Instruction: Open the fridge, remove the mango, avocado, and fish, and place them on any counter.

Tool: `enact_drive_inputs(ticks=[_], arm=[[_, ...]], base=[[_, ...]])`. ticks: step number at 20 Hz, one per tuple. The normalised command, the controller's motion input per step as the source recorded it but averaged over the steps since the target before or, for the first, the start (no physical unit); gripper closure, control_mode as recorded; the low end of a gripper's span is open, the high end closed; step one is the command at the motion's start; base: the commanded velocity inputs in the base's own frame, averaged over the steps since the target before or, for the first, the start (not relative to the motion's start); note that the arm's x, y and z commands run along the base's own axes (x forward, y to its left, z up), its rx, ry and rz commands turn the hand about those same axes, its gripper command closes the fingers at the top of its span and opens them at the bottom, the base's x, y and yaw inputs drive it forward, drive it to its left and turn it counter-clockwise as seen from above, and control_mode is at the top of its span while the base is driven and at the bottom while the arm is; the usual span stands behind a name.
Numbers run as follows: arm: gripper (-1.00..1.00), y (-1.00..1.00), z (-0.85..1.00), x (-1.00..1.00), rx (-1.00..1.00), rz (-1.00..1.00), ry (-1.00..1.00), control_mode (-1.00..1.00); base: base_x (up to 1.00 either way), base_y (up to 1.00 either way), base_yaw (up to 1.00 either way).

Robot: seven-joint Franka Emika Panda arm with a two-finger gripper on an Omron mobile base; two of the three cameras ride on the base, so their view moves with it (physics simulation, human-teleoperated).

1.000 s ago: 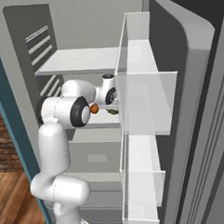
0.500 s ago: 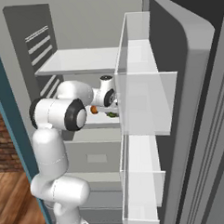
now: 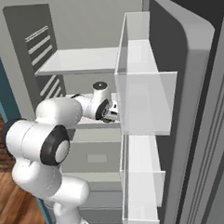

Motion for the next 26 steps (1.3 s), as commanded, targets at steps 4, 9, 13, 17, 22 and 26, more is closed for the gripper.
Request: enact_drive_inputs(ticks=[4,9,13,17,22,26], arm=[[1.00,0.18,0.95,-1.00,0.03,0.00,-0.11,-1.00],[1.00,0.30,0.94,-1.00,0.00,0.02,-0.16,-1.00],[1.00,0.41,1.00,-1.00,0.00,0.08,-0.18,-1.00],[1.00,0.42,0.99,-0.99,0.00,0.03,-0.07,-1.00],[1.00,0.36,0.89,-0.93,-0.02,0.00,0.00,-1.00],[1.00,0.03,0.89,-0.88,-0.02,0.00,0.00,-1.00]], base=[[0.00,0.00,0.00],[0.00,0.00,0.00],[0.00,0.00,0.00],[0.00,0.00,0.00],[0.00,0.00,0.00],[0.00,0.00,0.00]])
